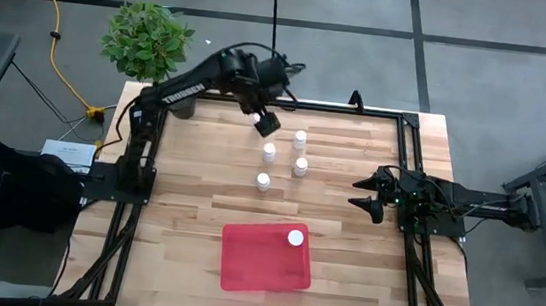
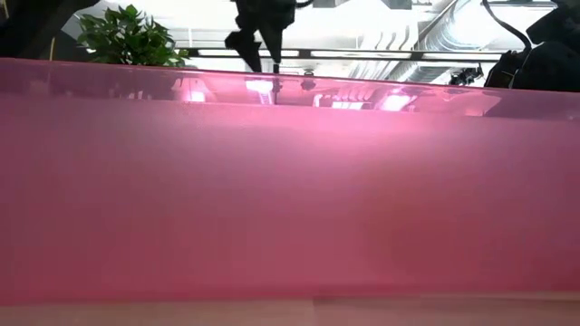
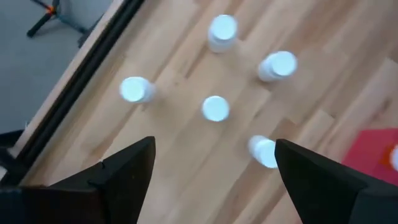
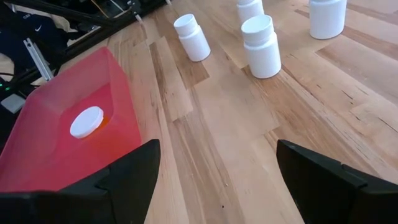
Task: Pick and place pill bottles into a basket
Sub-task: Put the white pill bottle into the red bin
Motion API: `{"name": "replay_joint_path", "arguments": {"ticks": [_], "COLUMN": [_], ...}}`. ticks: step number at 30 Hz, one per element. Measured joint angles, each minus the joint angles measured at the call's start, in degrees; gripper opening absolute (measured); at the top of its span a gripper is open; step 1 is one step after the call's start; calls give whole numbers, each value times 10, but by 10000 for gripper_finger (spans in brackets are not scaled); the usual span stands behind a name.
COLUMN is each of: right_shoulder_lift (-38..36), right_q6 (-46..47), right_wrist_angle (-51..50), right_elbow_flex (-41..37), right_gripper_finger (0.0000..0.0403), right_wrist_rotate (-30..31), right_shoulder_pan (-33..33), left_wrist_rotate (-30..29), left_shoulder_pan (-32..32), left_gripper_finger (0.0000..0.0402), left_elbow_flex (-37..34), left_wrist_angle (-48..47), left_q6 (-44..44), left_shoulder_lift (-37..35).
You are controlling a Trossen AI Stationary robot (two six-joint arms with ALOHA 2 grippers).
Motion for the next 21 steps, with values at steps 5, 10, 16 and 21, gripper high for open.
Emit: {"name": "replay_joint_path", "arguments": {"ticks": [5,10,16,21], "right_shoulder_lift": [0,0,0,0], "right_q6": [0,27,41,59], "right_wrist_angle": [0,2,3,7], "right_elbow_flex": [0,0,0,-1], "right_gripper_finger": [312,312,312,312], "right_wrist_rotate": [1,4,10,14], "right_shoulder_pan": [0,0,0,0], "left_wrist_rotate": [-3,15,7,27], "left_shoulder_pan": [49,93,137,164], "left_gripper_finger": [363,363,363,363], "left_elbow_flex": [-8,-9,-9,-9], "left_wrist_angle": [13,15,10,15], "left_q6": [-2,-25,-46,-55], "left_shoulder_lift": [13,35,60,85]}}
